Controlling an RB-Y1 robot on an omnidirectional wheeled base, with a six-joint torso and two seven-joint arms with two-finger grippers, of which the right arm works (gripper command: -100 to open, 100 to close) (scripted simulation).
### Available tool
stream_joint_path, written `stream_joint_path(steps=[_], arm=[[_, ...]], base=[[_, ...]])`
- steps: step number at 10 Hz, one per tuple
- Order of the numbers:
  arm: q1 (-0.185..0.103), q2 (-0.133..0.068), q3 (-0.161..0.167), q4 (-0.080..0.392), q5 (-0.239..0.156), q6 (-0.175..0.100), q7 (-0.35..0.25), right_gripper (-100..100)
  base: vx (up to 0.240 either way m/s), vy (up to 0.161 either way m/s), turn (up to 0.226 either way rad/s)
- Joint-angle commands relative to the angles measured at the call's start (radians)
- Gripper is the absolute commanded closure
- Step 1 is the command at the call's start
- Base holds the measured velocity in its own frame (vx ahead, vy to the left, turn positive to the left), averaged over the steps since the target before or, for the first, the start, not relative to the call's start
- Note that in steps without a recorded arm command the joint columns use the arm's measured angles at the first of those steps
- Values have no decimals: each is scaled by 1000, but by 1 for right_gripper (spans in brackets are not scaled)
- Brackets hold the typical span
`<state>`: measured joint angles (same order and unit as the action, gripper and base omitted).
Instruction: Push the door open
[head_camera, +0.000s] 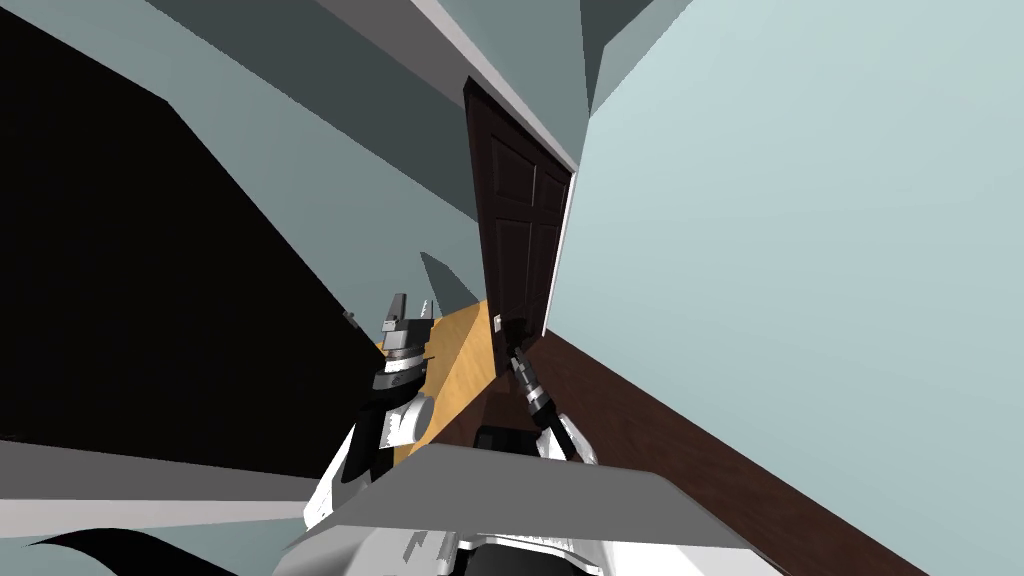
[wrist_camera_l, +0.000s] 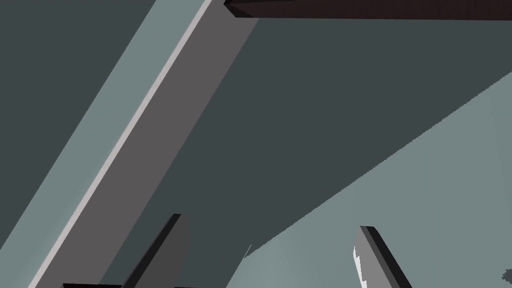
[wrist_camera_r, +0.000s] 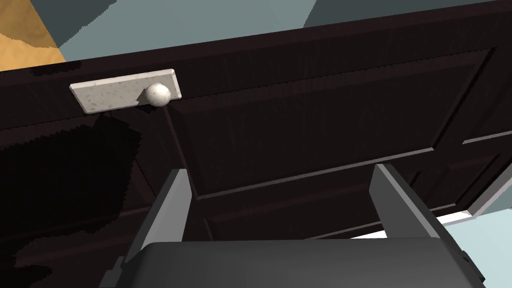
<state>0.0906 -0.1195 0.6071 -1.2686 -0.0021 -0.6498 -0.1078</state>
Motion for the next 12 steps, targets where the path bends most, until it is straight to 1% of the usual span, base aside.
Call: stream_joint_path(steps=[1,2,3,4,8,10,12], arm=[[-13,-1,16,30,-1,-6,-2,-100],[-24,-1,33,60,-2,-14,-2,-100],[-30,-1,42,76,-2,-18,-2,-100],[-40,-1,59,107,-3,-26,-2,-100],[-66,-1,98,178,-4,-44,-2,-100],[-84,-1,128,231,-5,-58,-2,-100],[-100,-1,152,274,-6,-70,-2,-100]], base=[[106,-14,-6],[130,-10,-13],[137,-11,-11],[156,-18,-13],[146,-6,-8],[151,-11,-13],[173,-15,-8]])
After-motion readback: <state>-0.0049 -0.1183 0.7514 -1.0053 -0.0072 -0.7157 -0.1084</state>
